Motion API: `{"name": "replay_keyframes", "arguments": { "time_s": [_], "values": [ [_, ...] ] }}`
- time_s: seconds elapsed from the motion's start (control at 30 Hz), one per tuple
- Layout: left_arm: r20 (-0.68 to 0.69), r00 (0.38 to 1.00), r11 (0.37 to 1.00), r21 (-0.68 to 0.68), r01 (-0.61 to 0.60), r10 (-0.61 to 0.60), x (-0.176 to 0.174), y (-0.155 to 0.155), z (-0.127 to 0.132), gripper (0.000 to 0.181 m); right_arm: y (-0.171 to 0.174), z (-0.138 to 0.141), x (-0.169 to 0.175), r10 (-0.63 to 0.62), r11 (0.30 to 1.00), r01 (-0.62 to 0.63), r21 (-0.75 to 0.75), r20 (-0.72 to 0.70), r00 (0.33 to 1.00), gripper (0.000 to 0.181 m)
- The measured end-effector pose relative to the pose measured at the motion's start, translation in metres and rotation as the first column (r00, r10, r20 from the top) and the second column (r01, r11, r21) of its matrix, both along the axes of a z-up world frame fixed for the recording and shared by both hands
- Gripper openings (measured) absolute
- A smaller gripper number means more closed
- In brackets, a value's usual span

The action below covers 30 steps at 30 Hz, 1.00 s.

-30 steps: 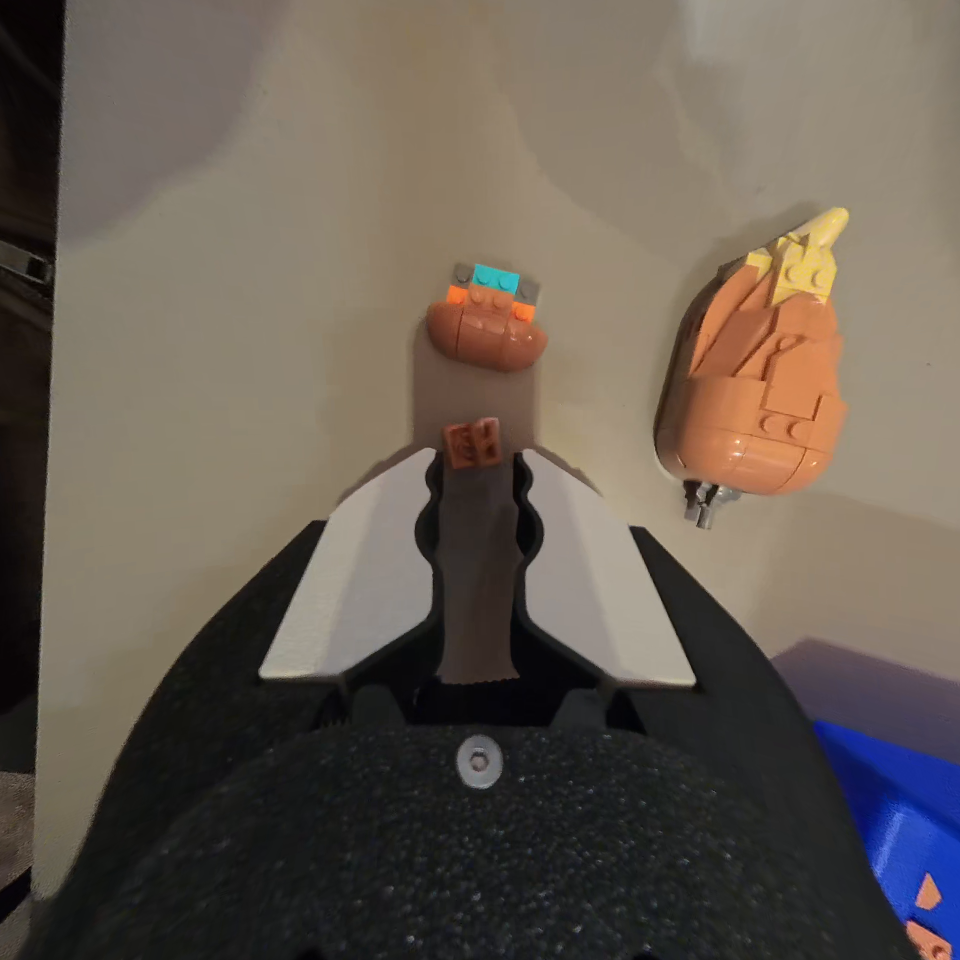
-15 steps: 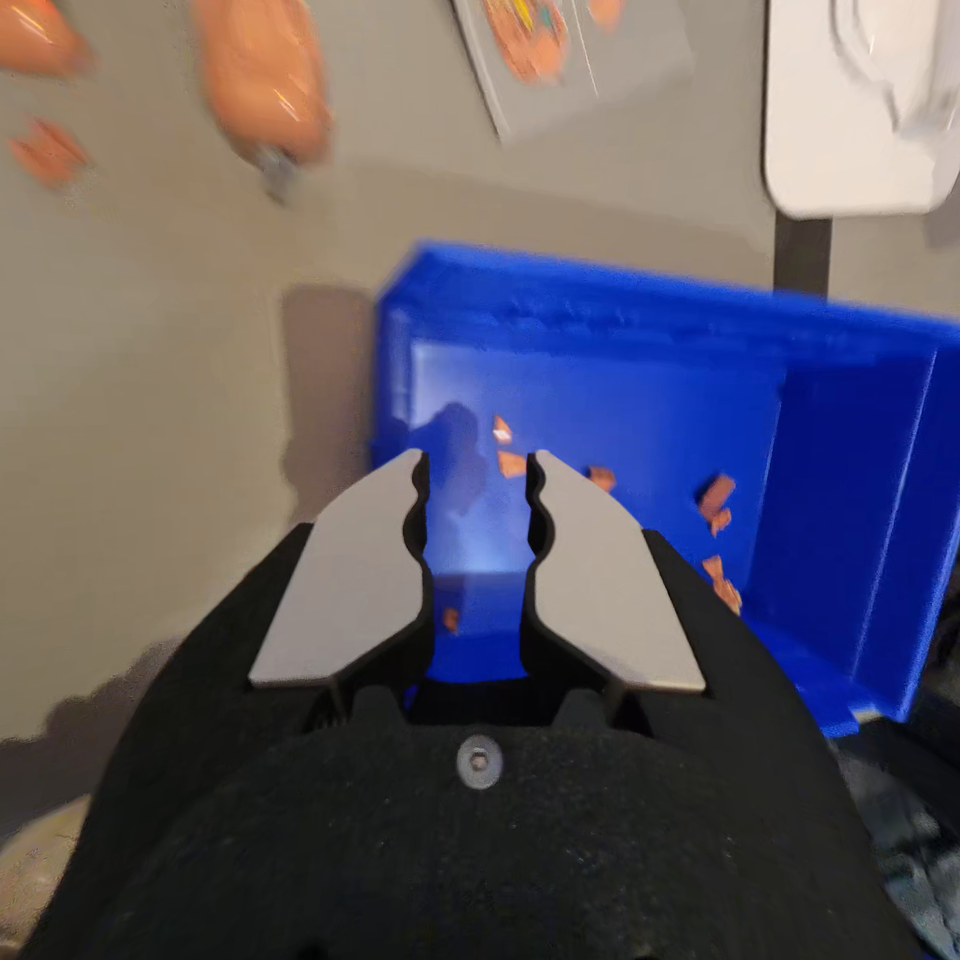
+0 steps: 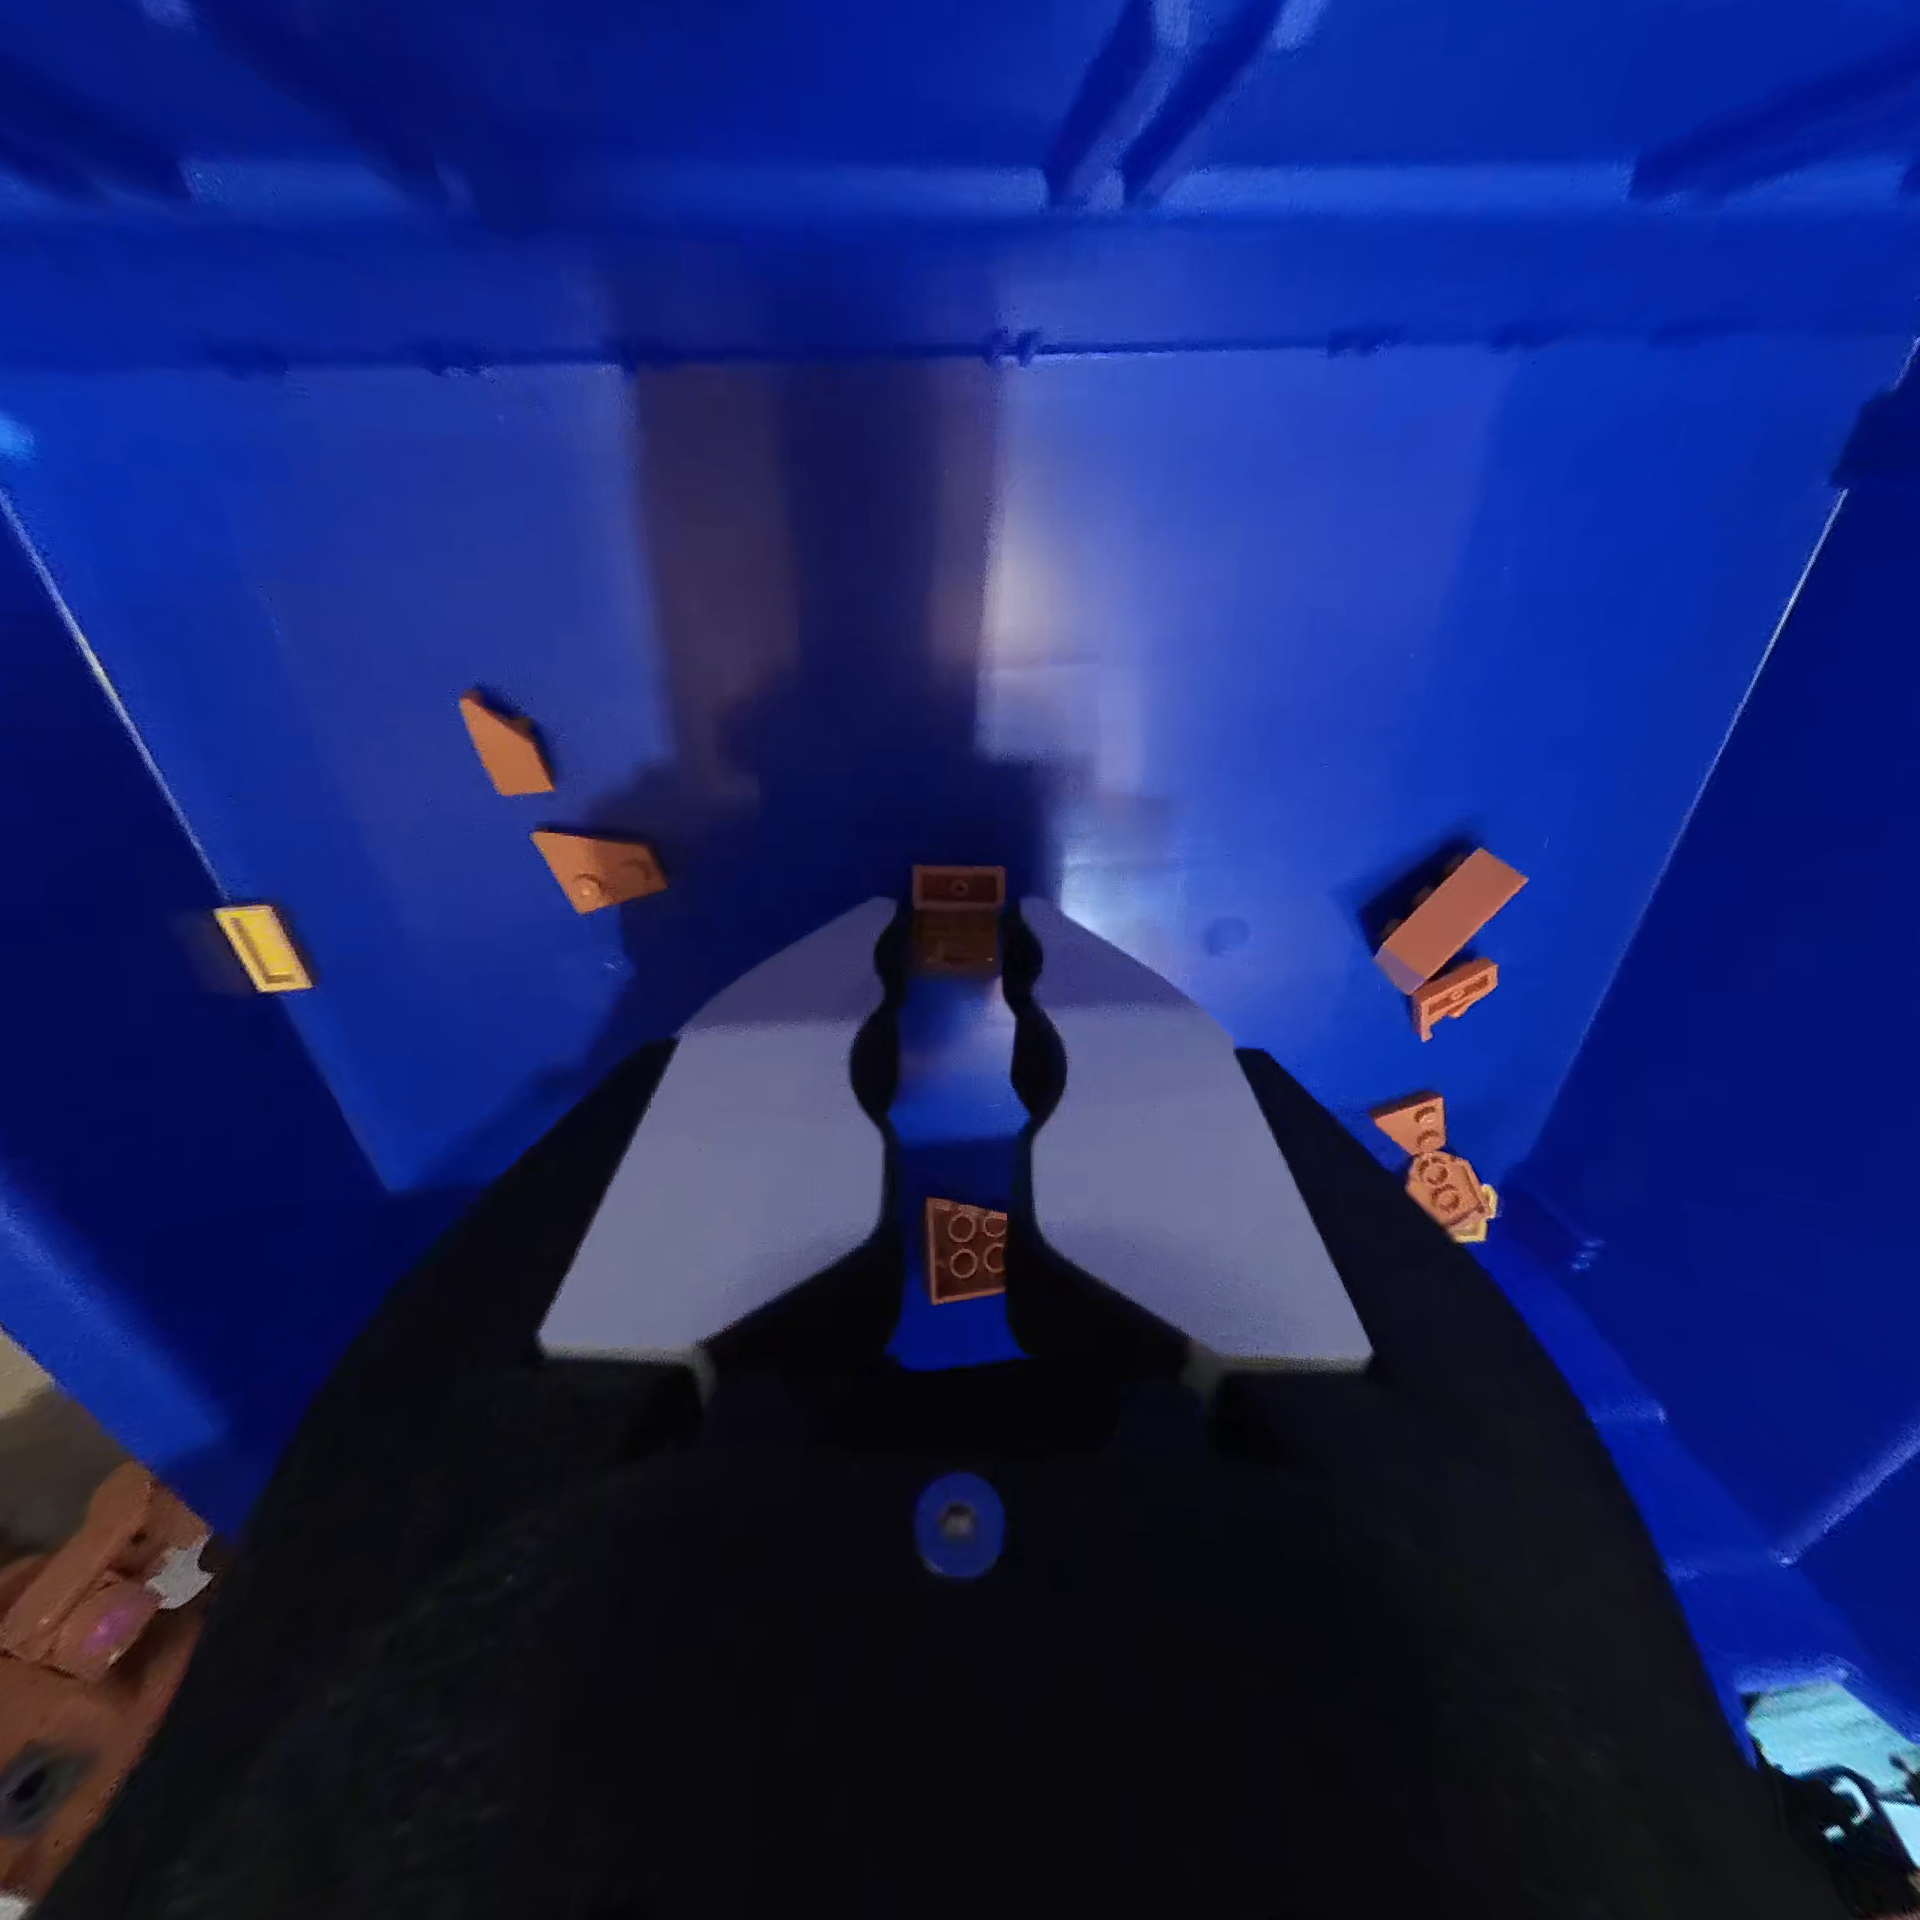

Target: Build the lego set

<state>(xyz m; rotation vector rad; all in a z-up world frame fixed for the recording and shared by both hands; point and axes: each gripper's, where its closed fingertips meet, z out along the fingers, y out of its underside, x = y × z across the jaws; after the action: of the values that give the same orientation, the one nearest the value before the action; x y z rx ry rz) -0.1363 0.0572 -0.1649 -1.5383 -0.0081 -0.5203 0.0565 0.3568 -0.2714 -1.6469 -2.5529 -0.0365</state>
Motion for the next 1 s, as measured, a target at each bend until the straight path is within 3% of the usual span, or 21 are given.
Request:
{"name": "replay_keyframes", "arguments": {
  "time_s": [0.1, 0.2, 0.33, 0.43, 0.57, 0.67, 0.83, 1.0],
  "values": [
    [-0.01, 1.0, 1.0, 0.001, 0.003, -0.003, 0.002, 0.0, 0.0, 0.0, -0.011, 0.004, 0.002, 0.008, 0.999, -0.009, -0.031, -0.021, 1.0, 0.017],
    [-0.026, 1.0, 1.0, 0.002, 0.006, -0.006, 0.003, -0.002, 0.001, 0.0, -0.036, 0.031, -0.002, 0.003, 0.999, -0.01, -0.05, -0.144, 0.99, 0.017],
    [-0.035, 0.999, 1.0, -0.013, 0.026, -0.027, 0.009, -0.005, 0.0, 0.0, -0.122, 0.089, -0.01, 0.034, 0.984, -0.101, -0.148, -0.401, 0.915, 0.016],
    [-0.022, 0.998, 0.998, 0.002, 0.055, -0.055, 0.018, -0.008, 0.004, 0.0, -0.201, 0.109, -0.015, 0.016, 0.953, -0.182, -0.242, -0.558, 0.83, 0.016],
    [-0.016, 0.994, 0.994, 0.022, 0.104, -0.104, 0.034, -0.013, 0.01, 0.0, -0.284, 0.094, -0.031, -0.051, 0.911, -0.241, -0.335, -0.67, 0.741, 0.017],
    [0.008, 0.986, 0.985, -0.047, 0.166, -0.166, 0.053, -0.019, 0.003, 0.0, -0.32, 0.067, -0.046, -0.065, 0.915, -0.239, -0.324, -0.704, 0.708, 0.017],
    [-0.016, 0.979, 0.965, -0.169, 0.199, -0.205, 0.078, -0.041, -0.014, 0.001, -0.352, 0.047, -0.06, -0.12, 0.907, -0.226, -0.356, -0.731, 0.671, 0.017],
    [-0.03, 0.978, 0.948, -0.254, 0.193, -0.207, 0.089, -0.063, -0.032, 0.004, -0.365, 0.037, -0.062, -0.126, 0.905, -0.222, -0.364, -0.725, 0.677, 0.017]
  ]
}}
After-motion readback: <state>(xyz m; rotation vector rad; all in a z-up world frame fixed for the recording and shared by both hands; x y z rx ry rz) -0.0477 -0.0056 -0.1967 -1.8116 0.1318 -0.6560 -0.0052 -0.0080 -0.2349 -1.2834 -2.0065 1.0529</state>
